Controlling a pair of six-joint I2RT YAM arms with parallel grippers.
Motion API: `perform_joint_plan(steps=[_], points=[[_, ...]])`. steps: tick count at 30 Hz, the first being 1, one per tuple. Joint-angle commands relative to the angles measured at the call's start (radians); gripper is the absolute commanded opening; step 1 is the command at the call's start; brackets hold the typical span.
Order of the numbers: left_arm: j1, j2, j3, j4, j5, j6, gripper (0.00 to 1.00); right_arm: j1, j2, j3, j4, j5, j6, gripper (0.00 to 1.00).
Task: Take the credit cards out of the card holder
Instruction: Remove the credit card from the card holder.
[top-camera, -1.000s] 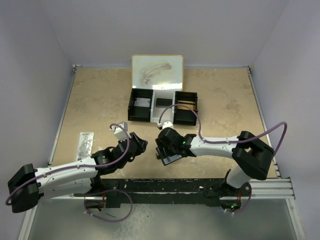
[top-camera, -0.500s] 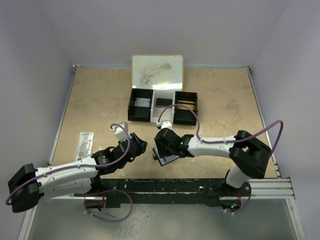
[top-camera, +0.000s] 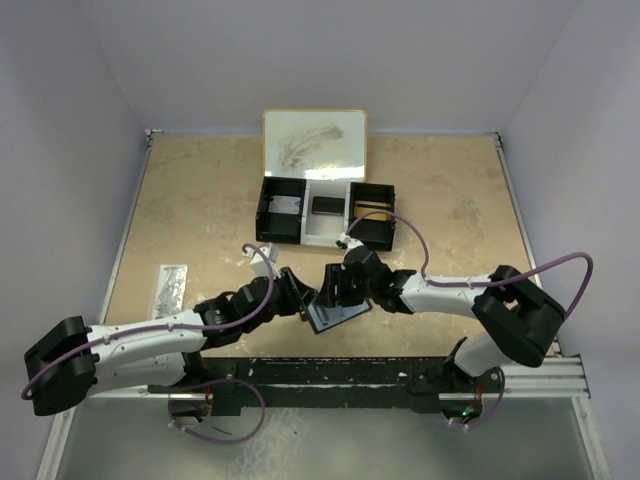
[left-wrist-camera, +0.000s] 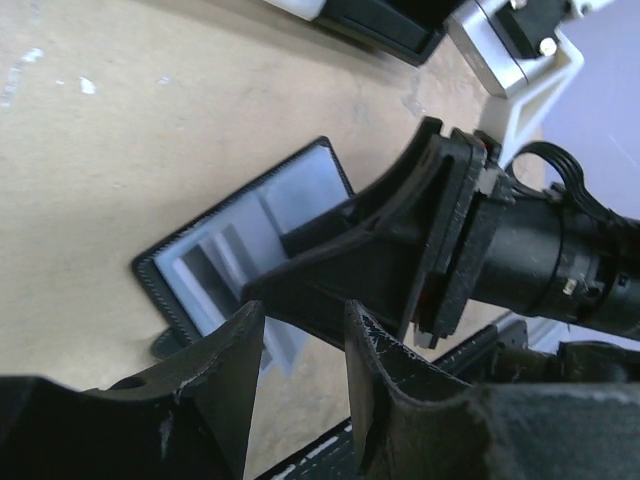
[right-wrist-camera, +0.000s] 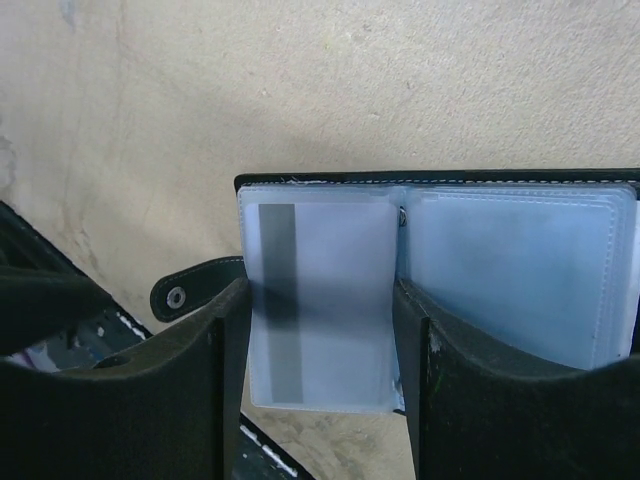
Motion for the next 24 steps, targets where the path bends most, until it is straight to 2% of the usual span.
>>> perform_joint_plan(steps=[1, 4, 8, 17, 20, 24], points=[[-0.015, 0.068, -0.031, 0.218, 0.119, -0.011, 0.36, -0.019, 0.015, -0.03, 0.057, -0.068, 0.023, 0.49], [-0.039, 0.101, -0.055, 0.291, 0.126, -0.035, 0.37, -0.024, 0.032, -0.031, 0.064, -0.078, 0.025, 0.49], [-0.069, 0.11, -0.074, 0.294, 0.084, -0.067, 0.36, -0.026, 0.041, -0.036, 0.077, -0.083, 0.027, 0.49], [-0.119, 0.082, -0.034, 0.087, -0.024, -0.114, 0.34, -0.028, 0.038, -0.028, 0.069, -0.077, 0.027, 0.49], [-0.14, 0.029, -0.029, 0.077, -0.042, -0.11, 0.4, -0.029, 0.035, -0.026, 0.065, -0.072, 0.027, 0.48], [-0.147, -0.023, -0.027, 0.047, -0.036, -0.112, 0.42, -0.031, 0.033, -0.021, 0.057, -0.069, 0.025, 0.48]])
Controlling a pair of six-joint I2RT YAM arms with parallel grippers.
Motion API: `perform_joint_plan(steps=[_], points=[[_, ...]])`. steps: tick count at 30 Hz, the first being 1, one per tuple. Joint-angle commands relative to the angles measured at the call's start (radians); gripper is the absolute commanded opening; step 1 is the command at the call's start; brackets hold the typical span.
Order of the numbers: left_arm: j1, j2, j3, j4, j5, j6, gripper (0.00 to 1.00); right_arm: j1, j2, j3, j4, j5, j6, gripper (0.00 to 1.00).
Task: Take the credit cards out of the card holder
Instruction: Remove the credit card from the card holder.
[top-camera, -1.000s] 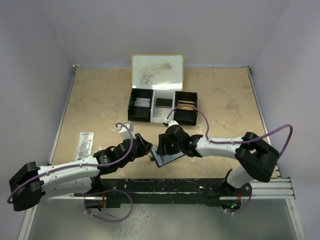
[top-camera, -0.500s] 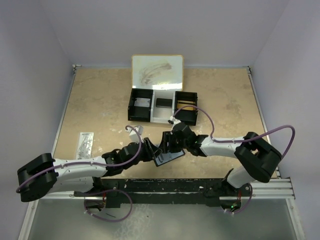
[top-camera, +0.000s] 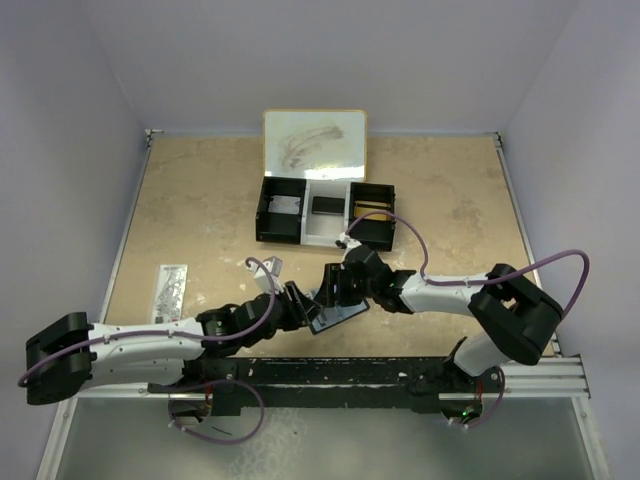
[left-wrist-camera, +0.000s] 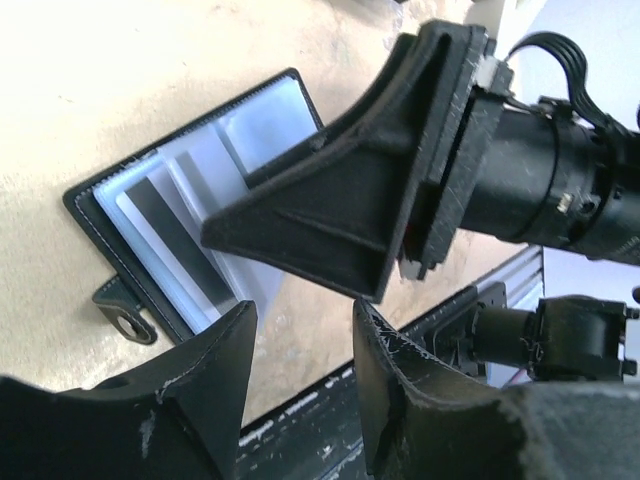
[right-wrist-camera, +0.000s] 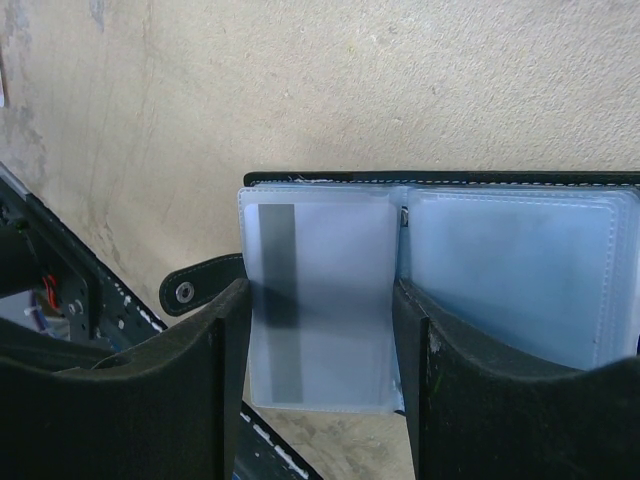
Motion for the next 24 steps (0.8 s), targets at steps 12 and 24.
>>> perform_joint_plan(steps=[12, 24], points=[[-0.055, 0.109, 0.046, 0.006, -0.006, -0.042, 0.39, -0.007, 0.002, -0.001, -0.026, 0.007, 0.009, 0.48], [-0.056, 0.26, 0.084, 0.143, -0.108, -0.056, 0.36, -0.008, -0.012, -0.009, -0.02, -0.003, 0.01, 0.48]])
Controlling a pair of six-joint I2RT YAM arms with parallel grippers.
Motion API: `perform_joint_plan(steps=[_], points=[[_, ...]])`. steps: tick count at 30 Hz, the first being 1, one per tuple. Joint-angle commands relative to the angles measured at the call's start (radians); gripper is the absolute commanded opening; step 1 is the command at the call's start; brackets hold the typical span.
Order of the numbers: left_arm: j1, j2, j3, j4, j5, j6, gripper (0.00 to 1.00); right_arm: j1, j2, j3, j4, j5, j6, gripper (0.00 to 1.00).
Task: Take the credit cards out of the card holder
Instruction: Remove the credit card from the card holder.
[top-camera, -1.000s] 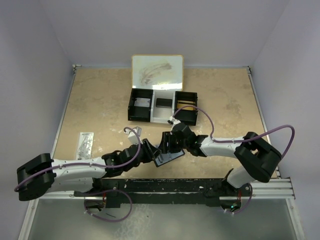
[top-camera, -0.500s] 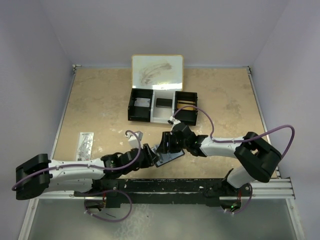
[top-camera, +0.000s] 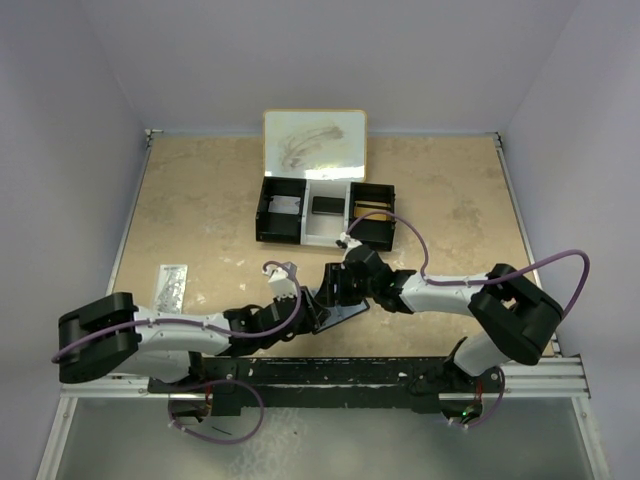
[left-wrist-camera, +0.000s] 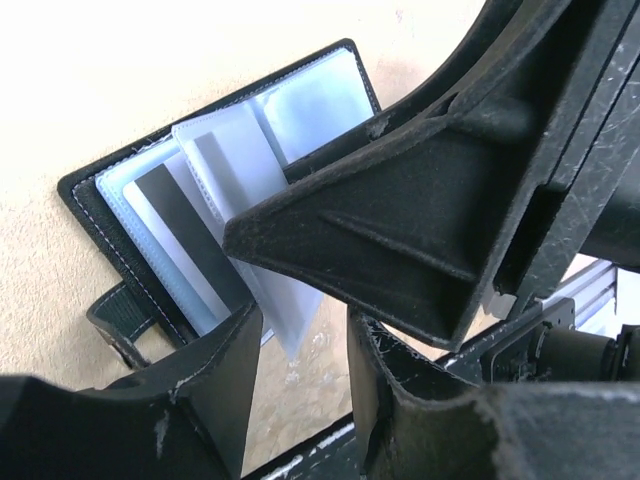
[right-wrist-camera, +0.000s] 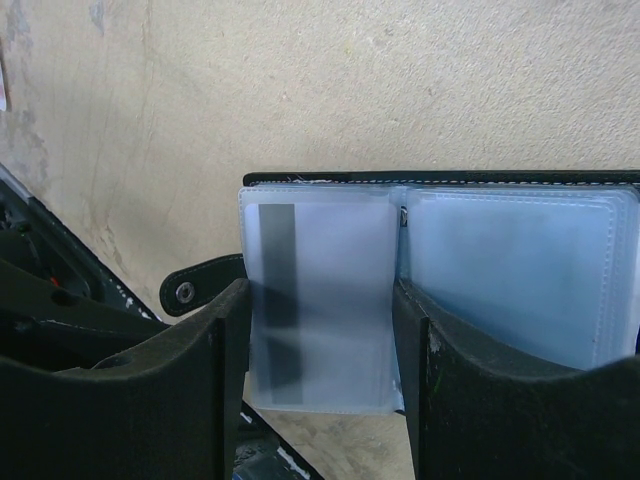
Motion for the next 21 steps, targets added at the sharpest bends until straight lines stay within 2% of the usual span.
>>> perform_joint_plan(steps=[1, 7, 13, 18, 21], points=[[-0.004, 0.041, 0.034, 0.101, -0.061, -0.019, 0.35, -0.004, -0.013, -0.009, -0.016, -0.006, 0.004, 0.48], [-0.003, 0.083, 0.025, 0.2, -0.065, -0.007, 0.22, -0.005, -0.026, -0.008, -0.005, -0.019, 0.012, 0.48], [-0.004, 0.115, 0.069, 0.125, -0.099, 0.008, 0.01, -0.005, -0.064, 0.007, -0.016, -0.03, 0.012, 0.51], [-0.004, 0.145, 0.141, 0.02, -0.113, 0.054, 0.0, -0.008, -0.141, 0.037, -0.092, 0.014, 0.007, 0.64], [-0.004, 0.159, 0.181, -0.014, -0.108, 0.084, 0.0, -0.025, -0.2, 0.066, -0.209, 0.114, -0.008, 0.69]])
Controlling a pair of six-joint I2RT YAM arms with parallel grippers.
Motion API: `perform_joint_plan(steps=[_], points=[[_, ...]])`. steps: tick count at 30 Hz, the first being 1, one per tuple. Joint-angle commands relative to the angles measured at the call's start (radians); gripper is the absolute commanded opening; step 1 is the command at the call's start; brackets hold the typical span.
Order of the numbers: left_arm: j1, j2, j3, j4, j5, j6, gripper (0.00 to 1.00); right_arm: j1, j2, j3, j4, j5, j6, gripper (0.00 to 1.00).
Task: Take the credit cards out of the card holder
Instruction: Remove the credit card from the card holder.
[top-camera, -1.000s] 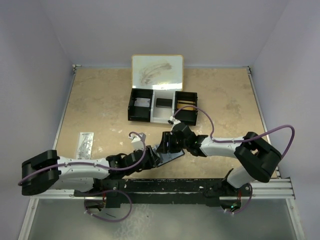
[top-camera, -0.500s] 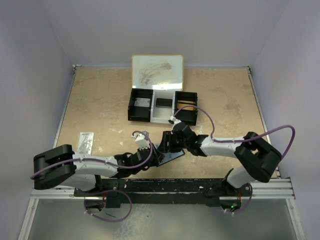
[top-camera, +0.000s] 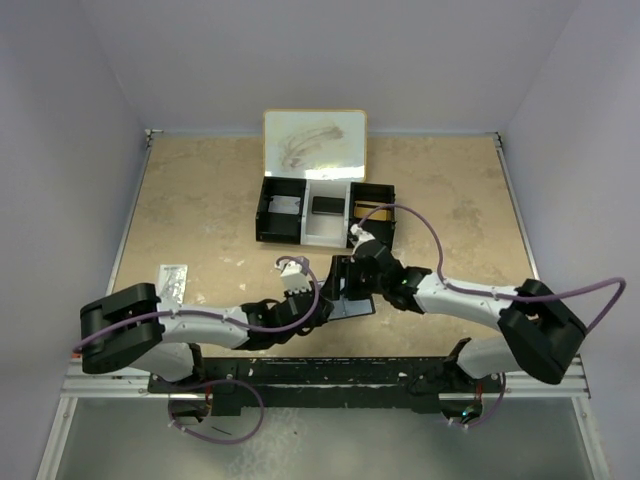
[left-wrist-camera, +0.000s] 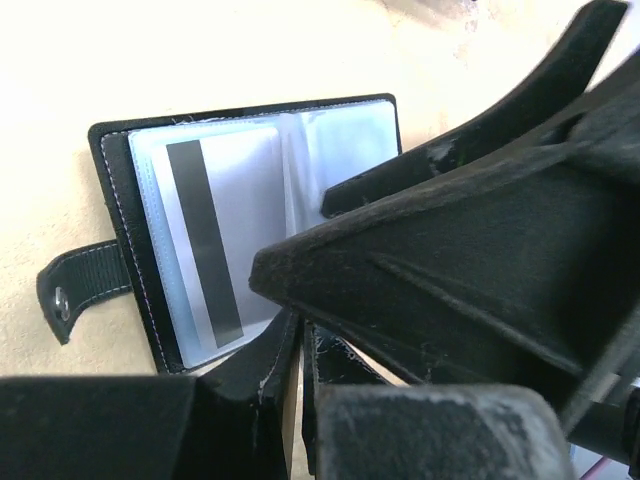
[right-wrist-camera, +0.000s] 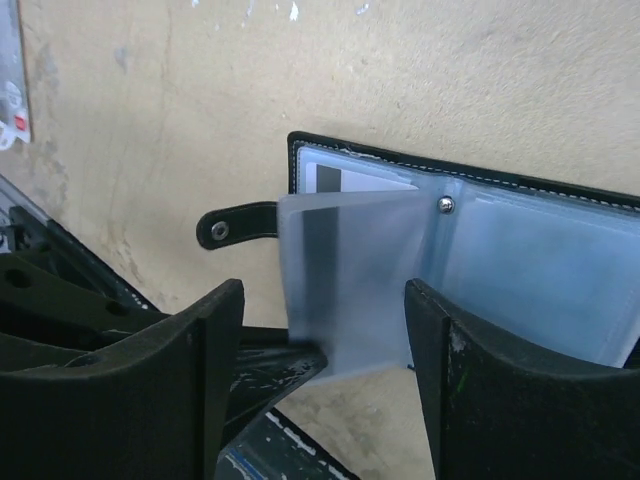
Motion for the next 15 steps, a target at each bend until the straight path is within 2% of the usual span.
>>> perform_joint_plan(steps=[1, 6, 10, 15], points=[[-0.003, 0.019, 0.095, -0.038, -0.029, 0.07, 0.0, -0.014, -0.11, 0.071, -0.152, 0.116, -0.013, 0.7], [-0.003, 0.088, 0.222, -0.173, -0.012, 0.145, 0.0, -0.092, -0.234, 0.054, -0.293, 0.226, -0.023, 0.75], [-0.003, 0.154, 0.319, -0.267, -0.018, 0.187, 0.0, -0.175, -0.345, -0.011, -0.326, 0.234, -0.009, 0.77], [-0.002, 0.22, 0.457, -0.398, -0.028, 0.252, 0.0, -0.247, -0.5, -0.111, -0.344, 0.252, 0.045, 0.86]])
